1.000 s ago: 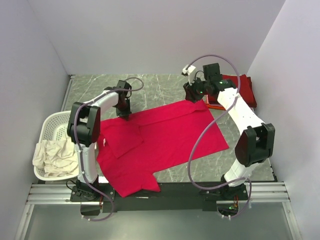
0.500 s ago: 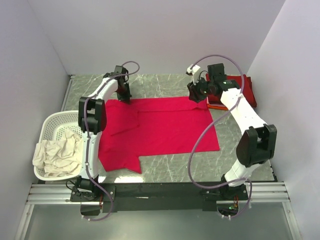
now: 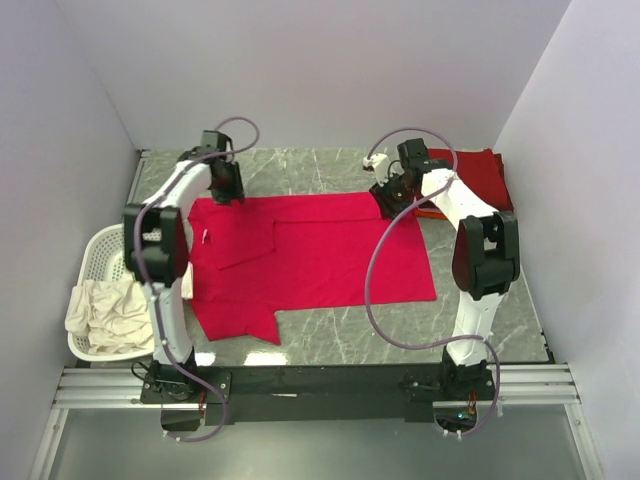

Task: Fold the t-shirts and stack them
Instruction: Fold the tshirt

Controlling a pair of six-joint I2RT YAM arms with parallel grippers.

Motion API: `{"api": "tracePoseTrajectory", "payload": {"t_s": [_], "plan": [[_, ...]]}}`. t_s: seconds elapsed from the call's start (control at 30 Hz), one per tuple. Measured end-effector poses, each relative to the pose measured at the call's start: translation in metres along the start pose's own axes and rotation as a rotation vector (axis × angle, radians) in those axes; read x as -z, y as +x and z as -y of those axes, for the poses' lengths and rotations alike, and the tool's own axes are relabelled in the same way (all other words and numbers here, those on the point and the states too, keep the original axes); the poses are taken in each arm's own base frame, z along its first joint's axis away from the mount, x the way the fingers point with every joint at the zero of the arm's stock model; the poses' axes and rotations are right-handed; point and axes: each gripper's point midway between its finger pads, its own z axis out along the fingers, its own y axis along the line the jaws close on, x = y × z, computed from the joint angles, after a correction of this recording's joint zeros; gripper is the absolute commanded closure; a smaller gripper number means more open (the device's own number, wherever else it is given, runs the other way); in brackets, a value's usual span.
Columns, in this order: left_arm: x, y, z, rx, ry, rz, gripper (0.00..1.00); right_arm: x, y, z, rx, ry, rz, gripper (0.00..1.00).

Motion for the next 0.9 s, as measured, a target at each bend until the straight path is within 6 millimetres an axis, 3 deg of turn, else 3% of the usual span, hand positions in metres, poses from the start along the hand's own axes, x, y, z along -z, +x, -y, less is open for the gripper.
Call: {"api": "tracePoseTrajectory", "payload": {"t_s": [0.13, 0.2, 0.27, 0.33, 0.5, 0.7, 0.9], "plan": [[0.05, -0.021, -0.011, 0.01, -0.003, 0.131, 0.6, -0.001, 0.0, 0.008, -0.001, 0.032, -0.013, 0.53], [0.06, -0.038, -0.007, 0.014, 0.012, 0.188, 0.64, -0.004, -0.004, 0.017, -0.01, 0.059, -0.02, 0.54], [0.051, -0.049, -0.004, 0.011, 0.022, 0.207, 0.66, -0.012, -0.01, 0.032, -0.027, 0.1, -0.027, 0.56], [0.027, -0.046, -0.004, 0.01, 0.019, 0.179, 0.68, -0.021, -0.016, 0.049, -0.043, 0.145, -0.041, 0.64], [-0.038, -0.002, -0.021, 0.016, -0.036, 0.014, 0.69, -0.044, -0.009, 0.077, -0.06, 0.23, -0.105, 0.77], [-0.038, -0.014, -0.022, 0.022, -0.042, 0.039, 0.73, -0.061, 0.014, 0.085, -0.062, 0.255, -0.212, 0.85], [-0.044, -0.012, -0.035, 0.074, -0.044, 0.03, 0.75, -0.074, 0.007, 0.095, -0.041, 0.266, -0.247, 0.89]]}}
